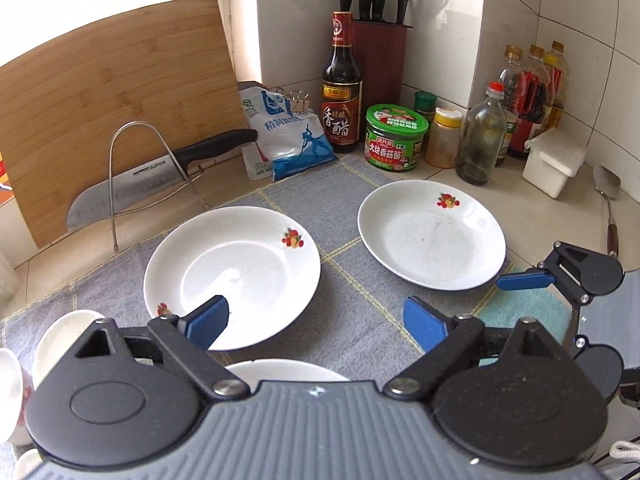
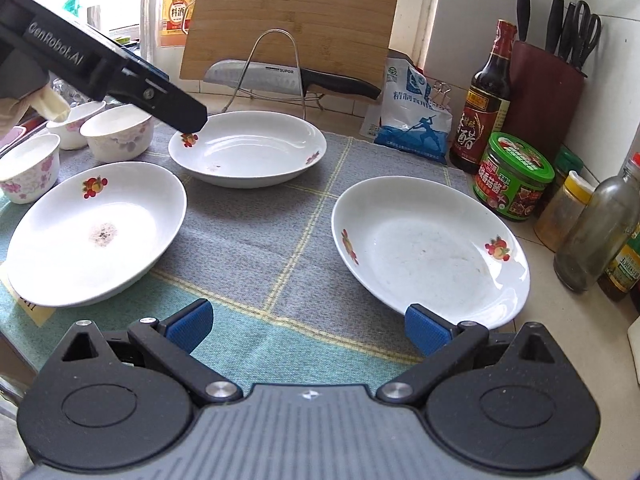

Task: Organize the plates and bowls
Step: 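Move the left tool to the stained white plate and grip its rim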

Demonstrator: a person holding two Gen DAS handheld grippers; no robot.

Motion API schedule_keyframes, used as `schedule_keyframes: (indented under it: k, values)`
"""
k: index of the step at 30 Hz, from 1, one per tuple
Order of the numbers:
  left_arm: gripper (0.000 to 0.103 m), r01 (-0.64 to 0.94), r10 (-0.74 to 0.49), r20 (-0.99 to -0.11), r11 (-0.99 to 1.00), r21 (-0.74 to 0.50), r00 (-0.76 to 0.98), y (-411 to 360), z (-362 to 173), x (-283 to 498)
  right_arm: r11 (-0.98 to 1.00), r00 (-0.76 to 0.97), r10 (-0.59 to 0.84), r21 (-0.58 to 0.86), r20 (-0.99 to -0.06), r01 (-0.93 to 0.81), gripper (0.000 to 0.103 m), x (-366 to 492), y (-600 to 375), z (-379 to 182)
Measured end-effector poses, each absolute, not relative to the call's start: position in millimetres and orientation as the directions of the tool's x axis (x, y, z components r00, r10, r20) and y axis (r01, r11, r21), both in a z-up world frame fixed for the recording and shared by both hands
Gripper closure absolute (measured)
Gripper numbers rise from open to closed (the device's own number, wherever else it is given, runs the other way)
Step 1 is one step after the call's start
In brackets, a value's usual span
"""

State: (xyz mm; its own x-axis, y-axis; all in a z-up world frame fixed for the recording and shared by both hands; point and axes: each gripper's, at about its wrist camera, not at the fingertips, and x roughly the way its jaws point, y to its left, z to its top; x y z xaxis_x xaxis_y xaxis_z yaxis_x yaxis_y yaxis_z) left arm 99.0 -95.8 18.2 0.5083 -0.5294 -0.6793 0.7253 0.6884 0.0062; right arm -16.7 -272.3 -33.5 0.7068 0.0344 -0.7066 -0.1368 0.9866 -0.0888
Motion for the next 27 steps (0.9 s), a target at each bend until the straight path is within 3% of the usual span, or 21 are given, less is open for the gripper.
schedule_keyframes:
  k: [14, 27]
  values:
    - [0.009, 0.663, -0.415, -0.689, 0.738, 0.128, 0.595, -68, -11, 47, 0.945, 0.652, 0.192, -0.043, -0.734, -0.326, 0.0, -18, -226, -45]
    - [0.009, 0.547, -0.336, -0.73, 0.835, 0.062, 0.595, -17, -16, 45, 0.859, 0.565, 0.345, 0.009, -0.75, -0.512, 0.0, -5, -171, -71]
